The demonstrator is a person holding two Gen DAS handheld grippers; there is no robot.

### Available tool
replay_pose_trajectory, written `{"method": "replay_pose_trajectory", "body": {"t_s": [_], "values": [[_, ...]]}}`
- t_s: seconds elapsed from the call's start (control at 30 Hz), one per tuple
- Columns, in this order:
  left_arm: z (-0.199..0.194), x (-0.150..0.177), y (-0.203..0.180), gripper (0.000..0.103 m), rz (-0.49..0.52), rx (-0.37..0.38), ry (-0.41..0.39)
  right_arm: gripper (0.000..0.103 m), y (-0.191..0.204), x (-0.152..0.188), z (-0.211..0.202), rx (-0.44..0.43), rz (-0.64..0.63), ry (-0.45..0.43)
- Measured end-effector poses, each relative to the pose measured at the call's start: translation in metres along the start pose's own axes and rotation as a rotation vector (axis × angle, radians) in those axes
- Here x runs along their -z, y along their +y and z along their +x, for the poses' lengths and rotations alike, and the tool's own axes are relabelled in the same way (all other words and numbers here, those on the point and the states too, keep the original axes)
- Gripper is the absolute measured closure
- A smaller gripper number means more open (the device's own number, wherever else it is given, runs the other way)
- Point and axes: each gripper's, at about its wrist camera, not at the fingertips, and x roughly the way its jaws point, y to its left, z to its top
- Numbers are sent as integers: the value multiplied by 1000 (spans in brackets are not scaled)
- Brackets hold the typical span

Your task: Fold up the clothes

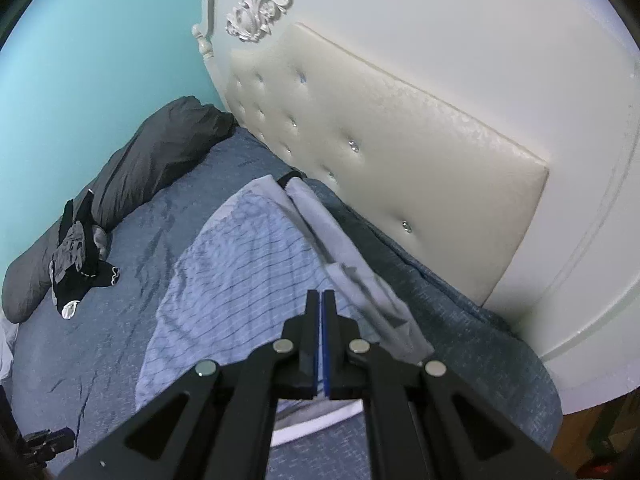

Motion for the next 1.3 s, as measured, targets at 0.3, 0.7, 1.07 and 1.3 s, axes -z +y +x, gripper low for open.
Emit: {"method": "replay_pose_trajectory", "body": {"t_s": [0.3,0.7,1.07,1.3], "values": [[-26,3,-11,70,39,-27,-32,102,33,20,-34,-23,-24,-22],[-70,8,-31,60,75,-52,-78,101,77,50,-82,-29,-18,-32],[-106,17,-42,54,89,-69,-111,84,112,77,-122,-52,-23,-52],[-124,26,-43,54,95,-84,-121,61,129,93,-143,-82,-20,-72]]}}
